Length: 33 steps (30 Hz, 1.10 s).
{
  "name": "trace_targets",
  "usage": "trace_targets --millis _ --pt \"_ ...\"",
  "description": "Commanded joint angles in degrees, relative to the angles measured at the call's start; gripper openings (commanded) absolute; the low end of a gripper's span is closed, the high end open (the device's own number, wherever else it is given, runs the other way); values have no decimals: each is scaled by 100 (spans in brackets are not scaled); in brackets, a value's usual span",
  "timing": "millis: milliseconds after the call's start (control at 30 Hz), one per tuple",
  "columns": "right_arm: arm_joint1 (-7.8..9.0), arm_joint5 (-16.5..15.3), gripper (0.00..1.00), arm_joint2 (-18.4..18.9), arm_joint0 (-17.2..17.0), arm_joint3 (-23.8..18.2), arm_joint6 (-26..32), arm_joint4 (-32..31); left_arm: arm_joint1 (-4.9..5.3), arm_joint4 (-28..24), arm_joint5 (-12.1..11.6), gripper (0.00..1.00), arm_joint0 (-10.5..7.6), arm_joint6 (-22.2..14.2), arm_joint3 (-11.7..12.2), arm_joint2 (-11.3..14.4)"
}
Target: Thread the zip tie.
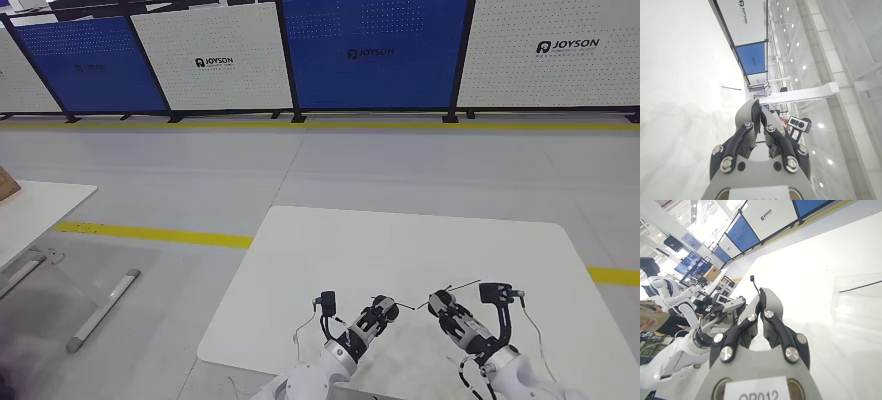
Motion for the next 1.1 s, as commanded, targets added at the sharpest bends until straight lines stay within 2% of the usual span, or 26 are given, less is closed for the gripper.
trace_targets --millis 0,700,1067 --pt "5 -19 0 0 -7 -17 38 -8 0 0 0 0 0 0 0 0" --pt "8 115 0 -101 94 -18 61 -121 0 0 0 0 0 0 0 0" --pt "28 18 0 -49 26 -54 97 -77 0 0 0 0 0 0 0 0"
